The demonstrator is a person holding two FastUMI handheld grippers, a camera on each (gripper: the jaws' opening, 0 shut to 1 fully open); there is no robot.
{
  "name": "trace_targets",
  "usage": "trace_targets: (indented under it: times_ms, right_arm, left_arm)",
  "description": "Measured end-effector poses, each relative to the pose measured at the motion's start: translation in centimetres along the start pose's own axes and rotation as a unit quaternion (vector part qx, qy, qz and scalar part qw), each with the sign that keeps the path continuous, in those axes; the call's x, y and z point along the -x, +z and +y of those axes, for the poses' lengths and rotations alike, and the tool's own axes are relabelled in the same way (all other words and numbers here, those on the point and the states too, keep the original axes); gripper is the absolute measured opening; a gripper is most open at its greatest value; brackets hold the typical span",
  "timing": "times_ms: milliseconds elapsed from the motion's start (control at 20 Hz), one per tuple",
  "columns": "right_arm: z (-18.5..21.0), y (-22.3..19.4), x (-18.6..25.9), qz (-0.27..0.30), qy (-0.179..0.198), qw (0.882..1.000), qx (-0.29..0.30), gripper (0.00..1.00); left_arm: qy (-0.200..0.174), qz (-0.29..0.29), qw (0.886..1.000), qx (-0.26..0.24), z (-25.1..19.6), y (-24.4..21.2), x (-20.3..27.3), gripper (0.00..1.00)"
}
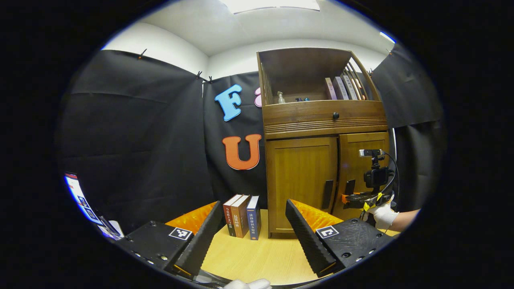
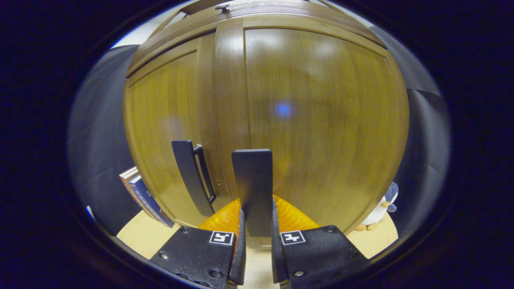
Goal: Open the right door of the double-door shoe cabinet with the right hand, and open the left door with the left hand.
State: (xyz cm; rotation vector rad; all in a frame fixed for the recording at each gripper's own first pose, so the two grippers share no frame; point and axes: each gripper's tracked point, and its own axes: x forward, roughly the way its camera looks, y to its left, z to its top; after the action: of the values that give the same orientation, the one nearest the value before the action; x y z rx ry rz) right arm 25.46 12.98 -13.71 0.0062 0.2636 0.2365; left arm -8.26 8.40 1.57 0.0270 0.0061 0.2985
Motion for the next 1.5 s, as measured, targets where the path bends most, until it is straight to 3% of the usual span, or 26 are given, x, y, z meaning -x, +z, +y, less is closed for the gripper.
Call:
trace_targets:
  times_ms: [450, 700, 1200, 1300, 1500]
  right_arm:
    - [-1.5, -1.9, 6.3, -0.002, 0.013, 1.000, 0.003, 0.28]
    - [-3.0, -3.2, 10.5, 0.003, 0.003, 1.000, -0.005, 0.28]
    - [-9.4, -5.4, 17.9, 0.008, -0.064, 0.998, -0.021, 0.22]
    - [-10.6, -5.7, 18.8, 0.005, -0.081, 0.997, -0.006, 0.18]
    - [-12.8, -5.9, 20.1, 0.007, -0.088, 0.996, -0.035, 0.10]
  left_arm:
    - [-0.022, -0.004, 1.000, -0.004, 0.0, -0.3, 1.0, 0.96]
    - [-0.055, -0.009, 0.998, -0.006, -1.6, -0.5, 1.1, 0.96]
    - [-0.159, -0.006, 0.987, 0.003, -8.7, -0.7, 1.3, 0.96]
    - [-0.178, -0.004, 0.984, 0.007, -9.9, -0.9, 1.3, 0.96]
    - [-0.204, -0.005, 0.979, 0.010, -11.8, -0.8, 1.7, 0.96]
